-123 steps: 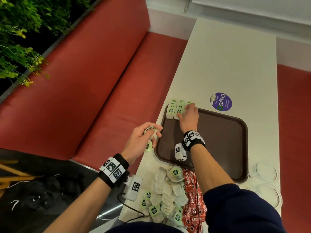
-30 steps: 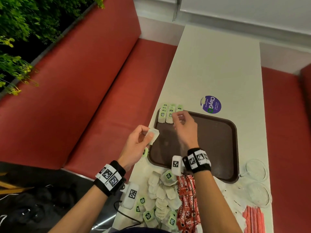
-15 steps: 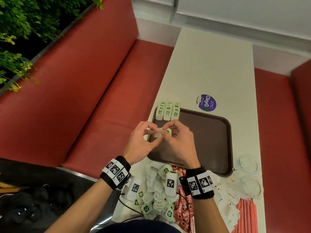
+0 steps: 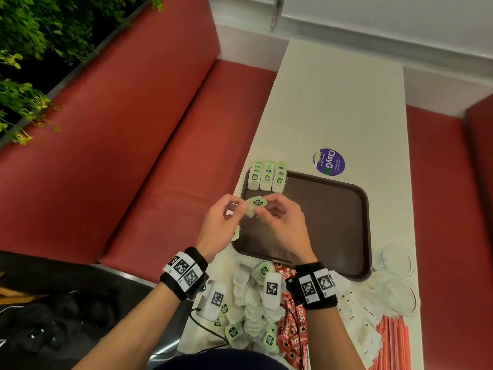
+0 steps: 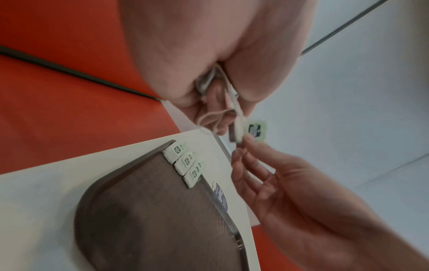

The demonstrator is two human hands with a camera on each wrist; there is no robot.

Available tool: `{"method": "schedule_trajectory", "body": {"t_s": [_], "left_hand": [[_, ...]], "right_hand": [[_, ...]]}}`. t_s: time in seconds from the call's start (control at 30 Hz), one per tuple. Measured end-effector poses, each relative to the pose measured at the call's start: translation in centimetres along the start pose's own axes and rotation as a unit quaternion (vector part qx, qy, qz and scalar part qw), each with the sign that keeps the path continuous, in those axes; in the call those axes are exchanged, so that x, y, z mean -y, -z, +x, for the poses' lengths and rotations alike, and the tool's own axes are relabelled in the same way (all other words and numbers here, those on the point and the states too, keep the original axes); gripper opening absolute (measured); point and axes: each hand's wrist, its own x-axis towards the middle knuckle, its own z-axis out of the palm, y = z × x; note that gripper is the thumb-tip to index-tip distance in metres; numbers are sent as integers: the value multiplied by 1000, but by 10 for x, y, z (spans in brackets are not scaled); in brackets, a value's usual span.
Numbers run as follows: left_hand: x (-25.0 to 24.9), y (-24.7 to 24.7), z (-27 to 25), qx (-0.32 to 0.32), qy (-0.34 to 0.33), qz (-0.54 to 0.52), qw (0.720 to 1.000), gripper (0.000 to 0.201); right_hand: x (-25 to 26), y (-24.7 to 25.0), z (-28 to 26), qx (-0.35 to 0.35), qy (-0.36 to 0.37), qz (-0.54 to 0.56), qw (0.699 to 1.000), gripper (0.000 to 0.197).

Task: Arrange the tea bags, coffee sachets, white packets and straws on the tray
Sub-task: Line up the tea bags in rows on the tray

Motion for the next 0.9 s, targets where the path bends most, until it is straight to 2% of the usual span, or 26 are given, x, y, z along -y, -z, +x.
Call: {"method": "schedule_trajectory", "body": {"t_s": [0.13, 0.2, 0.27, 0.33, 0.4, 0.53, 0.67, 0.73, 0.9], "left_hand": [[2, 6, 2, -15, 128, -89, 988, 29], [4, 10, 1, -3, 151, -120, 981, 24], [9, 15, 1, 15, 159, -125, 979, 35], [10, 18, 1, 21, 156, -97, 983, 45], [9, 18, 1, 12, 140, -59, 988, 46], [17, 19, 5, 17, 95, -69, 993, 52], [22, 22, 10, 19, 63, -23, 998, 29], [22, 24, 10, 11, 49, -43, 998, 19], [20, 27, 13, -15, 54, -76, 996, 15]], "right_hand": [[-25, 0, 39, -67, -43, -75, 994, 16], [-36, 1, 64, -75, -67, -107, 989, 16], [-48, -1, 88, -63, -83, -139, 985, 16], [-58, -7, 108, -49, -89, -163, 981, 16], [-64, -15, 123, -30, -81, -180, 980, 17], [-68, -27, 140, -3, -73, -213, 974, 17], [-74, -36, 147, -10, -93, -231, 968, 16], [-76, -40, 149, -23, -94, -245, 965, 16], [-77, -46, 146, -48, -89, -279, 955, 20]]}}
